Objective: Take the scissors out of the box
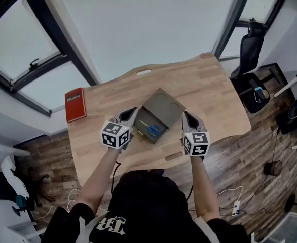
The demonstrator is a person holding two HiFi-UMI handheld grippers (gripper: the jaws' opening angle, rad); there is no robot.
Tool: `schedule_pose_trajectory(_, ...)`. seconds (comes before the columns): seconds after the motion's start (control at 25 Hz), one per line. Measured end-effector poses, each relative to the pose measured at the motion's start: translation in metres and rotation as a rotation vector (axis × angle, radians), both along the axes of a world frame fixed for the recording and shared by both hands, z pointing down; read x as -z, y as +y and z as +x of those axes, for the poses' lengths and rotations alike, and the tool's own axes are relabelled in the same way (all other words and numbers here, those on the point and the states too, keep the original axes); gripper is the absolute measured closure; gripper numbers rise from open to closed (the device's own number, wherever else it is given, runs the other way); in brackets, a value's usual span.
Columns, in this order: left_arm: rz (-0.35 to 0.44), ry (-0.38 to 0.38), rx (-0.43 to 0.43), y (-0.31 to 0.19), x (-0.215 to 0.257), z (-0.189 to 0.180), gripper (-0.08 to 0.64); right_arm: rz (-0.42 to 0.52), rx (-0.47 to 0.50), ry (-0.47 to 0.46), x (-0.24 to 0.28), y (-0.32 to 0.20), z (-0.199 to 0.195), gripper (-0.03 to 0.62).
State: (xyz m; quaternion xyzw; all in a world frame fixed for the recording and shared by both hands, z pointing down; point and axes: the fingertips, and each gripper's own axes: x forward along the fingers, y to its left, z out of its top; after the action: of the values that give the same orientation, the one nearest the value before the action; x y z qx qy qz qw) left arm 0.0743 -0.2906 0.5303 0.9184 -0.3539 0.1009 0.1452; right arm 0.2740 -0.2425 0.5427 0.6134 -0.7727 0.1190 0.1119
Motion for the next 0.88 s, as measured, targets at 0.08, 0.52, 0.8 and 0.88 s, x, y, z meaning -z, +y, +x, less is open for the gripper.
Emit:
schedule_pose_trajectory(0.08,0.001,0.0,0.011,-0.003,-0.001,-0.004,0.557,-0.001,0.009,0.001,0.0,-0.004,-0.004,0.588)
schedule_pose_trajectory(0.52,0.006,0.011,0.061,-0.019,-0.004,-0.029,0.557,-0.021,0.048,0.008,-0.01,-0.022,-0.028,0.588)
schedule_pose_trajectory(0.8,-0.015,0.016,0.061,-0.024,-0.015,-0.036,0.557,-0.049,0.065,0.023,-0.022,-0.027,-0.04,0.588)
schedule_pose_trajectory(0.88,-0.021,0.019,0.062,-0.025,-0.019,-0.038,0.557,-0.061,0.07,0.029,-0.027,-0.028,-0.042,0.588)
